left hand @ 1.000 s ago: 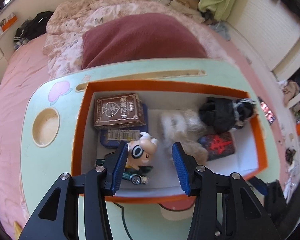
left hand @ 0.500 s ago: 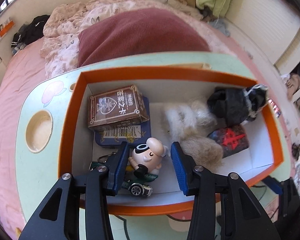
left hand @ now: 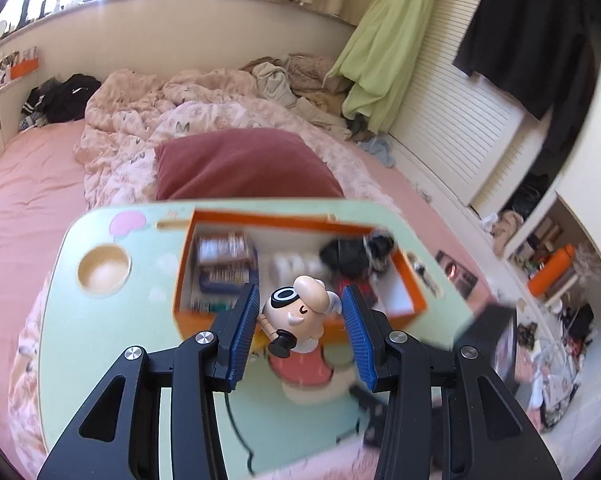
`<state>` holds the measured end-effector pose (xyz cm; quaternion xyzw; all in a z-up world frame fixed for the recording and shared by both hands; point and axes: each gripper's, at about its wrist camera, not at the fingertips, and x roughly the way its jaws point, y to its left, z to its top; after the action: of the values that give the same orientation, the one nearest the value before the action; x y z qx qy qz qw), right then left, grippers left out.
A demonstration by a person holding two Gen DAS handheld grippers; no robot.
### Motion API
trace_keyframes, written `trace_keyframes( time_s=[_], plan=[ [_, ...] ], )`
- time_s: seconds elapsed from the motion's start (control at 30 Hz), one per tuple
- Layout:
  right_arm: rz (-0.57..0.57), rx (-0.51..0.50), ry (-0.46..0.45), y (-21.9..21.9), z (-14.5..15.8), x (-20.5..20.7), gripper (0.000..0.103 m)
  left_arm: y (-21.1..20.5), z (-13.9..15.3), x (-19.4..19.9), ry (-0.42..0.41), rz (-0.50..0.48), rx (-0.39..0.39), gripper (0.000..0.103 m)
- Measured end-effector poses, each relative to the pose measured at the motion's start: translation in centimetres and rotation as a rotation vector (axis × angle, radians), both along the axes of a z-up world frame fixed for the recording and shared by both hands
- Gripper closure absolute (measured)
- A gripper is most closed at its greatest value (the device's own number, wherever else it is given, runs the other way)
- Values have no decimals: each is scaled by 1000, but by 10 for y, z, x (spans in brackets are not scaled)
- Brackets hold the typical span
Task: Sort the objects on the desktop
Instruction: 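Grasp the cartoon figurine keychain in the box with the left gripper and lift, then lower the figurine onto the table in front of the box, open left gripper, then reach the right gripper into the box toward the black lace bag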
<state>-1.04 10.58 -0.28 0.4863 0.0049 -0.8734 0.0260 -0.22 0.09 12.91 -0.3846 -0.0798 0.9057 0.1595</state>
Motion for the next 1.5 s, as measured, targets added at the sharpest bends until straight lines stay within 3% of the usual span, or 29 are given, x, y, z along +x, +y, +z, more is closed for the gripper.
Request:
trace_keyframes(
  time_s=[0.13,0.23,0.27,0.4,0.57,0.63,0.77,0.83,0.9,0.93,0.97,1.07,1.2,1.27,1.4,1.5],
  plan=[
    [0,0,0,-5,1,-1,0,-2,-45,15,-59,15,-7,59],
    [0,0,0,-5,1,-1,0,-3,-80,3,-127,33,-10,59],
    [-1,0,0,-5,1,-1,0,-3,-89,-2,-136,45,-8,66],
    [0,0,0,-5,1,-1,0,2,-94,3,-95,50,33,65],
    [-1,1,1,-5,1,-1,0,-4,-89,23,-50,76,29,27],
    [0,1,1,-5,1,-1,0,-7,-88,34,-30,97,-11,22],
    [-1,1,1,-4,1,-1,0,-1,-104,45,-67,24,-126,21],
    [0,1,0,-4,1,-1,0,3,-111,45,-64,37,-178,21],
    [-1,0,1,-3,0,-1,0,12,-115,45,-55,38,-236,17],
    [-1,0,1,-2,-1,0,0,18,-117,45,-59,33,-272,10],
    [-1,0,1,-2,-1,0,0,21,-119,44,-60,30,-285,0],
    [-3,-8,8,1,-2,2,0,22,-120,41,-65,26,-275,0],
    [-15,-132,66,12,7,9,4,19,-119,40,-64,30,-271,0],
    [-44,-195,130,26,16,18,13,19,-119,40,-64,31,-271,0],
    [-85,-333,299,47,44,30,21,19,-120,43,-62,30,-271,0],
    [-111,-295,367,45,72,15,22,18,-120,43,-62,29,-270,0]
  ],
)
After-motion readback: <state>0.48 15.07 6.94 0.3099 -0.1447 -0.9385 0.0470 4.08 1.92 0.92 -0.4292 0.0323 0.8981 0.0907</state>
